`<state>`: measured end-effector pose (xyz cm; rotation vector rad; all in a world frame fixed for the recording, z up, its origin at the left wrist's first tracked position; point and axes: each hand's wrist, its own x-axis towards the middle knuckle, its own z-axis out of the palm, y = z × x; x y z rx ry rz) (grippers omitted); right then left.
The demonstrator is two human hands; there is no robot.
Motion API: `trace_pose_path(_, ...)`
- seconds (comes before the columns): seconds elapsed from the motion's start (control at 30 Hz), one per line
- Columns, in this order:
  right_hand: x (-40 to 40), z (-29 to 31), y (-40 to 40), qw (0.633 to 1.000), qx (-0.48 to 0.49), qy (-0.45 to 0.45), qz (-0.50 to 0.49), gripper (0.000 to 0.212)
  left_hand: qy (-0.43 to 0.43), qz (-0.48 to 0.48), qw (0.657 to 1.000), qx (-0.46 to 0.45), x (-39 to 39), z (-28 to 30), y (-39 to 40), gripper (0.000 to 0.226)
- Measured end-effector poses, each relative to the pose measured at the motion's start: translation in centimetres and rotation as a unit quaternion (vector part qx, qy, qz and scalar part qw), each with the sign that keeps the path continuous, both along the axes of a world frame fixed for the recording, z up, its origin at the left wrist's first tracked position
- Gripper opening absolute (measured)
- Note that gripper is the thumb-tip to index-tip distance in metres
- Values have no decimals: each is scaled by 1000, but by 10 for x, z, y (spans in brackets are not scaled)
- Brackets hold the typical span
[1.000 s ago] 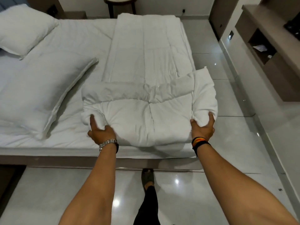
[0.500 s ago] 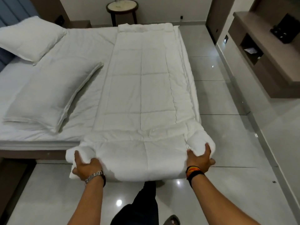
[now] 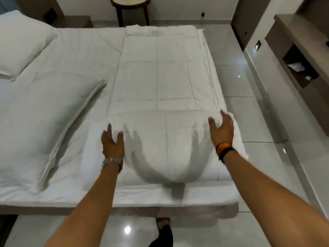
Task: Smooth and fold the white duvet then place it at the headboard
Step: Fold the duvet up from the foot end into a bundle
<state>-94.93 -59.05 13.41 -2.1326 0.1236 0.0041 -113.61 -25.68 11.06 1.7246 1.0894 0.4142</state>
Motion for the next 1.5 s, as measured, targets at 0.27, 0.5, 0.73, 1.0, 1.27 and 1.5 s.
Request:
trace_pose_path(0.27,-54,-123,-5,935,-302,142,118,83,195,-178,953,147,-24,-104,-13,81)
trace_pose_path(0.5,-114,-96,4,949,-62,252,-177,113,222,168,959,-49,-50,-82,-41,84)
trace_pose_path(0.73,-51,-105,40,926,8,258,-277,124,189,371,886,-205,1,-89,-18,135)
trace_pose_path(1.0,-35,-131,44,937,21,171,-305,121,109,418,872,-230,23,-99,-22,127)
trace_pose_path(1.27,-64,-92,21,955,47,172,-236,101,21,344,931,-120,-17,-80,-39,101)
trace_pose_path(1.5,-148,-39,-39,959,113,143,-217,97,9,303,949,-87,-99,-41,-96,95)
